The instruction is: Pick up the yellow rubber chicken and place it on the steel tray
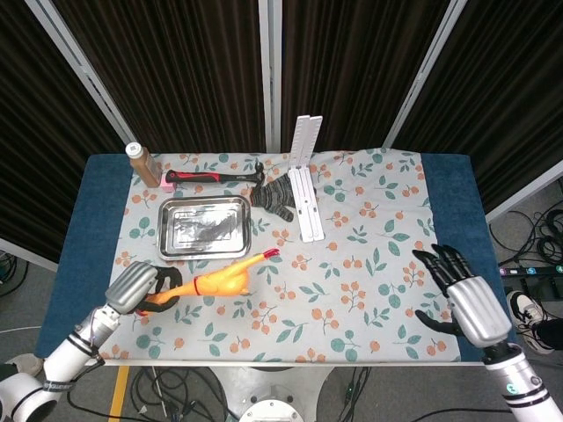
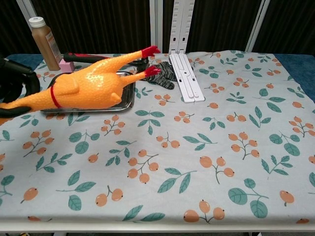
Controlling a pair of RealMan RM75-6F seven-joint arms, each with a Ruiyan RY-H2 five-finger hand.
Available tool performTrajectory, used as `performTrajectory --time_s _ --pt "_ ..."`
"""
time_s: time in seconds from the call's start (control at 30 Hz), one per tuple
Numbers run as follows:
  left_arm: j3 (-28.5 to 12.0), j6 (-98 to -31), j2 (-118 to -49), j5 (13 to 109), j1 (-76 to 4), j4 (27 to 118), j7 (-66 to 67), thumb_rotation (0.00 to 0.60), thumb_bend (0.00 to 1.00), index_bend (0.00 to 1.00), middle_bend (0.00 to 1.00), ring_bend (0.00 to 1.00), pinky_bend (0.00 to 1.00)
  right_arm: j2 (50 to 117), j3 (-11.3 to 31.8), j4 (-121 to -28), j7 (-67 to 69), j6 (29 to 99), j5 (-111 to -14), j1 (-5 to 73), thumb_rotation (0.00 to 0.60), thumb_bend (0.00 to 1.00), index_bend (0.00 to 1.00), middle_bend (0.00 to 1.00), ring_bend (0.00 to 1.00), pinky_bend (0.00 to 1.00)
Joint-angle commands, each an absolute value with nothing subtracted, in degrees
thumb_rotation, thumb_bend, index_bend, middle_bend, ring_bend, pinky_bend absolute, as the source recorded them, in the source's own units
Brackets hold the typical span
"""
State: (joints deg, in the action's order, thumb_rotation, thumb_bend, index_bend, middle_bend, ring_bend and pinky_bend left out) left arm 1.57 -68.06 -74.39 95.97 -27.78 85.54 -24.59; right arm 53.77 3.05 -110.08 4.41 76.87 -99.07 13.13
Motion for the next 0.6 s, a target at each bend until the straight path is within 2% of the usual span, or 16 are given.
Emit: performTrajectory --time_s 0.03,0.2,0.33,0.47,0.6 --pt "-0.8 -64.46 -73.06 94.06 -30.81 89.43 -21.27 0.6 0.64 0.8 0.79 0.72 0.83 53.91 6.05 -116.95 -1.87 68.65 -97.65 19.55 0.6 0.1 0.0 0.16 0.0 0.08" --pt "-3.71 -59.2 -72.09 89.52 -34.15 94.15 -14.23 0.6 0.65 0.8 0.79 0.72 0.83 57.87 11.33 -121.24 -13.36 59.46 -87.12 27.29 0.6 0.1 0.05 0.18 0.0 0.1" --pt "-5.74 -55.41 -71.42 84.86 -36.29 97.07 -10.56 0.6 0.65 0.8 0.79 0.72 0.83 62.51 14.35 -122.24 -22.65 55.56 -77.21 32.97 0.6 0.06 0.06 0.18 0.0 0.1" --pt "-7.46 -52.79 -70.53 80.97 -37.96 98.96 -9.25 0.6 0.66 0.8 0.79 0.72 0.83 68.04 15.51 -120.96 -32.71 55.51 -69.73 37.84 0.6 0.01 0.06 0.17 0.0 0.1" --pt "-8.73 -50.47 -69.18 77.81 -39.36 100.44 -9.05 0.6 0.66 0.8 0.79 0.72 0.83 72.52 15.86 -120.01 -40.13 56.35 -63.23 42.12 0.6 0.0 0.07 0.18 0.0 0.11"
